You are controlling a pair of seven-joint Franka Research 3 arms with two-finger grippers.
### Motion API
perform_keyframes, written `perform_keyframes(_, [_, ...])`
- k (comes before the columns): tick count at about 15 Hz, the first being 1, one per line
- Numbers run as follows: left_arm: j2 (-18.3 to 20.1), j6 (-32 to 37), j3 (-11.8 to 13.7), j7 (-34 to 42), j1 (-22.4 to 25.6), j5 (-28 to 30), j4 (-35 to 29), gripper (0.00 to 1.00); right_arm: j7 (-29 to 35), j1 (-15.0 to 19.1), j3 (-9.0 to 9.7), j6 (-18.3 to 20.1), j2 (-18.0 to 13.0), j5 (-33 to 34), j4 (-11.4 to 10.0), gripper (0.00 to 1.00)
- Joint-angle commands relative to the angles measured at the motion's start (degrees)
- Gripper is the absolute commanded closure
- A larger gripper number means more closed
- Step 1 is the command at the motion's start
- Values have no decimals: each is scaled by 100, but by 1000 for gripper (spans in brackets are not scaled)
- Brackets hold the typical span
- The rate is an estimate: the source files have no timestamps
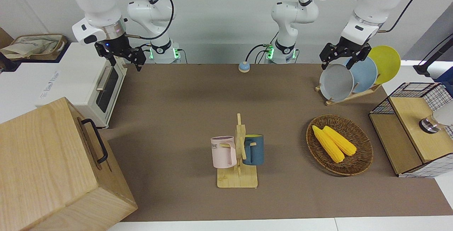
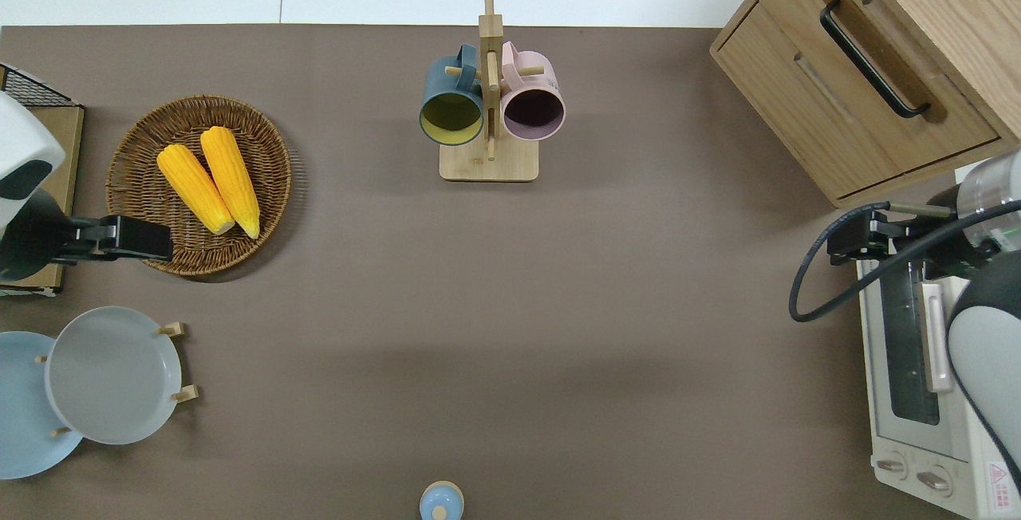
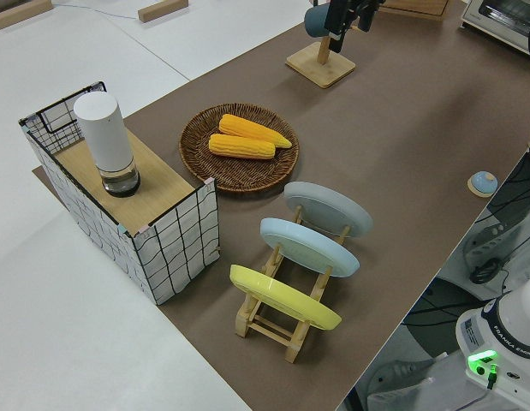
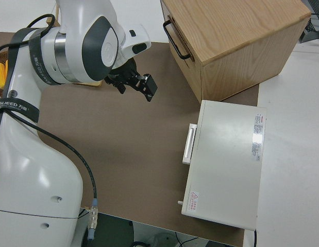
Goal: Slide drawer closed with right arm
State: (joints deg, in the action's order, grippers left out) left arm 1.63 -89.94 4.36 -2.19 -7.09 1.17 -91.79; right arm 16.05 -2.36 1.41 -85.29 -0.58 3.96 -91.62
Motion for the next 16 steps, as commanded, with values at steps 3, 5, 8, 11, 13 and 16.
perform_keyframes(3, [48, 82, 21, 8, -21, -73, 12, 5, -286, -45, -132, 188, -276, 35, -180, 17])
perform_keyframes(5, [48, 82, 12, 8, -21, -73, 21, 2, -321, -45, -150, 197, -285, 44, -180, 19])
perform_keyframes(8, [48, 82, 21, 8, -21, -73, 12, 2, -602, -10, -150, 179, -285, 35, -172, 19])
perform_keyframes(11, [48, 82, 12, 8, -21, -73, 12, 2, -612, -10, -150, 153, -267, 26, -110, 17])
perform_keyframes(13, [48, 82, 21, 8, -21, -73, 12, 2, -586, 17, -133, 153, -276, -26, -58, 17])
perform_keyframes(16, [48, 82, 21, 8, -21, -73, 12, 2, -568, 43, -80, 205, -267, -18, 31, 17])
